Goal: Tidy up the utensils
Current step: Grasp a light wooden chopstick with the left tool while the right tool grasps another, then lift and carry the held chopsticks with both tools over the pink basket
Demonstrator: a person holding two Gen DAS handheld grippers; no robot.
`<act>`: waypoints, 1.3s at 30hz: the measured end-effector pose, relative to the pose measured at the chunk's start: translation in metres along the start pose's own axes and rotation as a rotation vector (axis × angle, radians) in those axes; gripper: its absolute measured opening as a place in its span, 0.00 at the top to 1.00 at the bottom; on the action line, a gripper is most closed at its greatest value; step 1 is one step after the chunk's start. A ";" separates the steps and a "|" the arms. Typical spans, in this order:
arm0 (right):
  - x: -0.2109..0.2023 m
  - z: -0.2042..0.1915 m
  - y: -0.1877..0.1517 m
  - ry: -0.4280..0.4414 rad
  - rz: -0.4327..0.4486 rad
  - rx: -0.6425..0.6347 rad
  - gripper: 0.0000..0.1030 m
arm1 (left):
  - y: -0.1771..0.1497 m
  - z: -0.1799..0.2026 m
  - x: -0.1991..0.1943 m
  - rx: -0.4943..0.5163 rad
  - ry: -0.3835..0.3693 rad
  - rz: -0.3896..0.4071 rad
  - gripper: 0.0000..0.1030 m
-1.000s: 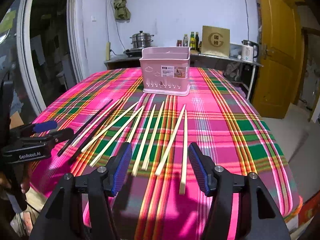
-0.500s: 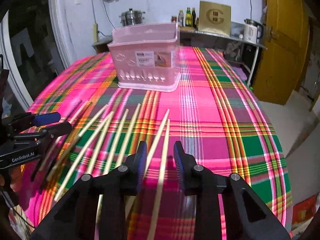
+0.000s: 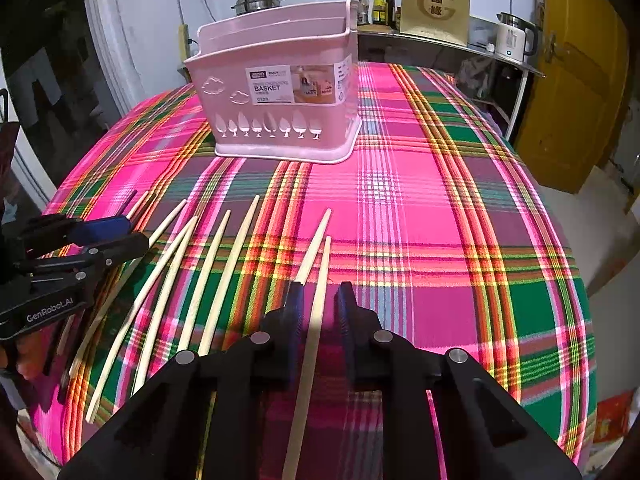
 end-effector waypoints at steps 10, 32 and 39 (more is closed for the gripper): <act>0.011 -0.001 0.011 -0.022 -0.034 -0.027 0.89 | 0.008 0.010 0.015 0.047 0.009 -0.047 0.76; -0.003 0.007 0.023 0.059 -0.024 -0.001 0.95 | 0.029 0.007 0.004 0.045 -0.060 -0.070 0.93; -0.040 0.006 0.038 0.080 0.064 0.001 0.95 | 0.042 0.003 -0.047 0.034 -0.083 0.037 0.94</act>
Point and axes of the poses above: each gripper's, at about its wrist camera, not at the fingertips, and x roughly the way its jaws point, z to its right, y to its top, the point moved 2 cm from there along x, roughly the way its jaws point, and after that the axes turned 4 degrees about -z, right-handed, at the moved point
